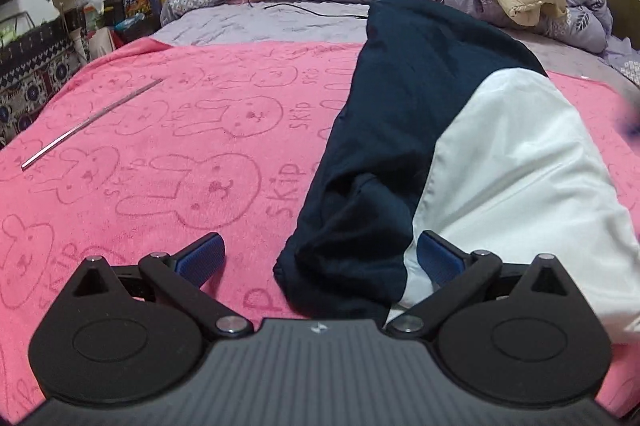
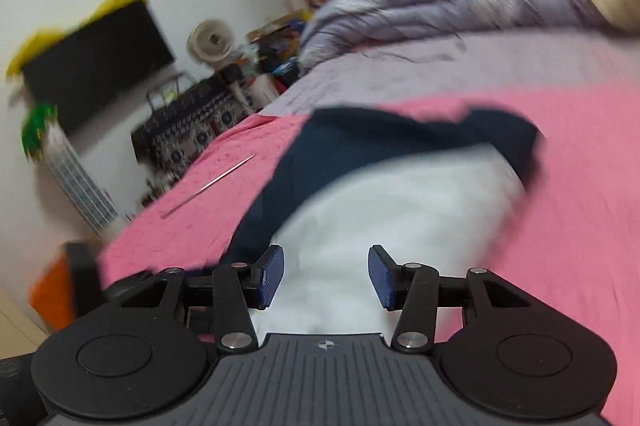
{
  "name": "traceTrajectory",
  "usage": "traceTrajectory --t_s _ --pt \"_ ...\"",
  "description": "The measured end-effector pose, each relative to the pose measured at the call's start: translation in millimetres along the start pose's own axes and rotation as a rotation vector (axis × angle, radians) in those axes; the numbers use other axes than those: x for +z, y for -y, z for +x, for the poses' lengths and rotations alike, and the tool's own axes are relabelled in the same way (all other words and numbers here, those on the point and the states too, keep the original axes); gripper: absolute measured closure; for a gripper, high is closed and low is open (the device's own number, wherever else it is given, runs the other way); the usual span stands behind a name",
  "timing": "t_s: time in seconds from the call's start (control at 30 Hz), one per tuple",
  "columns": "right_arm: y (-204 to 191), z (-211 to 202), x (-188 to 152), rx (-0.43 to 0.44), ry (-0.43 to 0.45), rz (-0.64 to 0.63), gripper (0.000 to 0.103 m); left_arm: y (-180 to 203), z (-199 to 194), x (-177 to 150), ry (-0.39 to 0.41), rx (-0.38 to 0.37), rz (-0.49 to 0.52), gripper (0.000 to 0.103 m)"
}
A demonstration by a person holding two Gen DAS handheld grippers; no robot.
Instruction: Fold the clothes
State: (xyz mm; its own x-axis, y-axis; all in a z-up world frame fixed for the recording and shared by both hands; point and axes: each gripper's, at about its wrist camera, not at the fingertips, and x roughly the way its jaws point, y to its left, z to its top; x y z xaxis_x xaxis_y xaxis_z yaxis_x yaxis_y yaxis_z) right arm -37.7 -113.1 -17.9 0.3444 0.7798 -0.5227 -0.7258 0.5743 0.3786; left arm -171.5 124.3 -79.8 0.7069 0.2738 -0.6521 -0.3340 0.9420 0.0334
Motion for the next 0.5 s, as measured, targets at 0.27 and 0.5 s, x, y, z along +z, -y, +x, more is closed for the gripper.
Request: traceTrajectory --t_s 0.27,0.5 --pt "-34.1 177.7 81.7 -0.187 -0.121 -0.137 0.059 -1.9 6.6 -12.9 0.041 -0.027 -0.010 0.000" --pt "-15.1 253.7 58.7 -0.230 -0.180 -0.166 0.054 -4.4 7.3 -17.7 0.069 -0.039 -0.017 0.000"
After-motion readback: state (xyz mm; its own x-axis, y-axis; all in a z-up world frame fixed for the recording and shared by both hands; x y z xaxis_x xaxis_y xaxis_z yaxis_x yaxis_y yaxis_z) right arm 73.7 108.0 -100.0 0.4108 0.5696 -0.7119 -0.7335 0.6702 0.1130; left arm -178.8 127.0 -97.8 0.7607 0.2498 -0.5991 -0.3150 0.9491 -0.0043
